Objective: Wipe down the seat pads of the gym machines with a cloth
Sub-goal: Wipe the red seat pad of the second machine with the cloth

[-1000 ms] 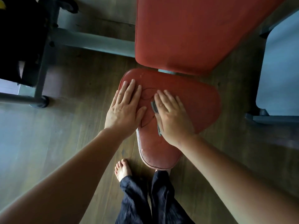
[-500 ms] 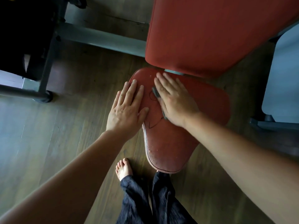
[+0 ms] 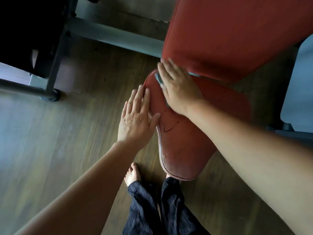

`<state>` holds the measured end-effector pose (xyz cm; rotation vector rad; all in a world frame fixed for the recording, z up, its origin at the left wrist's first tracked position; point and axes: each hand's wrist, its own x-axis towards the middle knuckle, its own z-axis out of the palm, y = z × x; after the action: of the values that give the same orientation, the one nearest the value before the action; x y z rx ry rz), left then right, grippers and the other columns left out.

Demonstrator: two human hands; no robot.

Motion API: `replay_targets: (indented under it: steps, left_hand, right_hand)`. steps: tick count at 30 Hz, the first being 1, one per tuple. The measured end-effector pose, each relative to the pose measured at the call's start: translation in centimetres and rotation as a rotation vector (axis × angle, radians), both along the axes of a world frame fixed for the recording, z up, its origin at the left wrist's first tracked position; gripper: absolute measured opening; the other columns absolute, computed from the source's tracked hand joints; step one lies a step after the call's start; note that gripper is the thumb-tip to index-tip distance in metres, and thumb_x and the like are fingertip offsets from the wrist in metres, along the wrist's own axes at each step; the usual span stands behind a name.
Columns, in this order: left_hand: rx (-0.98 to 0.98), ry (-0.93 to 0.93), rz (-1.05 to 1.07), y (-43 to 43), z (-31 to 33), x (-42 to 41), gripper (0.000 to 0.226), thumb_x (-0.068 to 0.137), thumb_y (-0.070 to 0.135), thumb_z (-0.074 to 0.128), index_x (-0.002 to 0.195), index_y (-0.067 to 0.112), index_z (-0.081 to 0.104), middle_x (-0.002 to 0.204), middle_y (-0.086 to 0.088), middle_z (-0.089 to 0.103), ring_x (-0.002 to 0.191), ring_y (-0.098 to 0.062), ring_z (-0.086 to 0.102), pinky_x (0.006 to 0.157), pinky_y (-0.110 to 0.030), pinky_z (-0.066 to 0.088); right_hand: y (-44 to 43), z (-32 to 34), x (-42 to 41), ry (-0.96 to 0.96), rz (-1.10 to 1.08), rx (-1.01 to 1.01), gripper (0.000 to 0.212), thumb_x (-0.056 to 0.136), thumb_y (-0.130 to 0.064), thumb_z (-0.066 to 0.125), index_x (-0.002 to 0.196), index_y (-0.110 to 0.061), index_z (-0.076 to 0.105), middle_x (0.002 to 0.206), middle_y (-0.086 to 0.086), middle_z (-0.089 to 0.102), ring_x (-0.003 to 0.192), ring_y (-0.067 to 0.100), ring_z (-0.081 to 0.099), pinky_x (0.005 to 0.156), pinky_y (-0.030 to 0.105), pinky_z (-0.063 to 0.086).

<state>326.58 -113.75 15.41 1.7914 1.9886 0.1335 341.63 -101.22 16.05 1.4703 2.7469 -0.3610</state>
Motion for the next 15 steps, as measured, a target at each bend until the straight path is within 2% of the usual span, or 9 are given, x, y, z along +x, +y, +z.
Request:
replay_targets:
  steps: [3, 9, 12, 15]
  left_hand:
    - [-0.021, -0.032, 0.07, -0.7, 0.2, 0.8, 0.079, 0.105, 0.054, 0.041, 0.168, 0.02, 0.007, 0.176, 0.001, 0.003, 0.162, -0.019, 0.002, 0.131, -0.042, 0.012]
    - [-0.024, -0.082, 0.107, -1.8, 0.1, 1.4, 0.078, 0.106, 0.05, 0.041, 0.167, 0.016, 0.007, 0.176, -0.003, 0.005, 0.162, -0.02, 0.007, 0.131, -0.043, 0.016]
    - [-0.022, -0.08, 0.077, -2.3, -0.4, 0.8, 0.076, 0.107, 0.051, 0.039, 0.168, 0.017, 0.006, 0.176, -0.002, 0.005, 0.162, -0.02, 0.007, 0.13, -0.045, 0.018]
    - [-0.02, -0.07, 0.07, -2.8, -0.7, 0.4, 0.075, 0.109, 0.05, 0.038, 0.168, 0.017, 0.006, 0.176, -0.002, 0.007, 0.162, -0.021, 0.008, 0.13, -0.044, 0.018]
  right_hand:
    - [2.1, 0.1, -2.5, -0.042, -0.064, -0.016, 0.06, 0.103, -0.03, 0.036, 0.158, -0.006, 0.031, 0.166, 0.013, 0.029, 0.153, 0.032, 0.028, 0.124, 0.047, 0.02]
    - [-7.4, 1.7, 3.1, -0.013, 0.194, -0.075, 0.063, 0.104, -0.029, 0.041, 0.161, -0.01, 0.022, 0.171, 0.007, 0.016, 0.158, 0.027, 0.013, 0.126, 0.048, 0.019]
    - [-3.9, 0.7, 1.5, -0.012, 0.177, -0.048, 0.06, 0.105, -0.031, 0.034, 0.161, -0.01, 0.025, 0.17, 0.008, 0.021, 0.157, 0.029, 0.018, 0.126, 0.049, 0.021]
    - [1.0, 0.4, -2.5, -0.035, 0.033, -0.025, 0.061, 0.104, -0.032, 0.026, 0.16, -0.008, 0.025, 0.169, 0.011, 0.023, 0.156, 0.031, 0.02, 0.125, 0.05, 0.022]
